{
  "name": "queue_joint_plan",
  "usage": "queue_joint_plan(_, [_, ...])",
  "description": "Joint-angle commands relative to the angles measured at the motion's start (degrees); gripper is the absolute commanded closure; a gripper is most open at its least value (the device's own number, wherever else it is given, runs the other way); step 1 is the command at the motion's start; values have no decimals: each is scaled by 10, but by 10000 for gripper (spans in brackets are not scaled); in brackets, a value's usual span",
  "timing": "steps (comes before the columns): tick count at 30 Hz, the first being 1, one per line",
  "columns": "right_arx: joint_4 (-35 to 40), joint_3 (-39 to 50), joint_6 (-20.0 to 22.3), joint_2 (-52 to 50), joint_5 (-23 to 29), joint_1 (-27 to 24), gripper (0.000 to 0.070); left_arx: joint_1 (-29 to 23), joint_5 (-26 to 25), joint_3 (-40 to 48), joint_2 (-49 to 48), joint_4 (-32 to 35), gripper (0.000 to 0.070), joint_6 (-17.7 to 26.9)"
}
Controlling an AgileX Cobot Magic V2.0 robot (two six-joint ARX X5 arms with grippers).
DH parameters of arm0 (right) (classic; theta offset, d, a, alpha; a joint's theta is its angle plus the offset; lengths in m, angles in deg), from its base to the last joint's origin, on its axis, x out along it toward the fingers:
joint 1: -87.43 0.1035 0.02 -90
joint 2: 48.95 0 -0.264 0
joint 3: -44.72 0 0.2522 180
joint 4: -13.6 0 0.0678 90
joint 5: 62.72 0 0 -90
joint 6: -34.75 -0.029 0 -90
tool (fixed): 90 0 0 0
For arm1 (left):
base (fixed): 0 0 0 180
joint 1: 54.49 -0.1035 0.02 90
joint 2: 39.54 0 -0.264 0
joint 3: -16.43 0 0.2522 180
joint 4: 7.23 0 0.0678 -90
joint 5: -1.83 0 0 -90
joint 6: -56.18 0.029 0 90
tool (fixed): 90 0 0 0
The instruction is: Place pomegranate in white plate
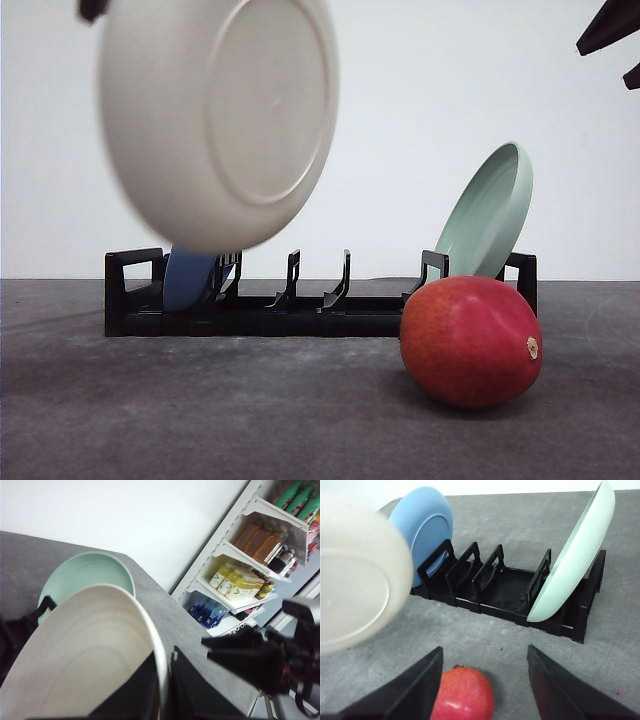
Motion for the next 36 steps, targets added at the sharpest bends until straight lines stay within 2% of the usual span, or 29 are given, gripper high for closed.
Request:
queue_joint_plan(1, [4, -9, 5, 2, -2, 3, 363, 7, 1, 26, -11, 27, 690, 14])
queue_joint_plan(5, [4, -9, 5, 2, -1, 3, 363, 7, -4, 66, -24, 18, 691, 102])
queue_joint_plan(13, [4, -9, 5, 2, 5, 3, 363, 28, -10, 68, 9, -53, 691, 414])
queue_joint_plan(15, [3, -9, 5, 2, 5, 3, 363, 35, -19, 68, 29, -58, 690, 478])
queue_joint_plan(17, [3, -9, 5, 2, 5, 3, 363, 45, -20, 68, 54, -62, 690, 519])
queue_joint_plan(22, [3, -9, 5, 2, 6, 3, 363, 61, -18, 68, 117, -60, 690, 573])
queue_joint_plan(30, [3, -9, 6, 2, 7, 3, 363, 92, 8, 68, 198, -59, 690, 626])
queue_joint_plan(36, [3, -9, 6, 2, 6, 3, 363, 114, 8, 68, 237, -61, 688, 635])
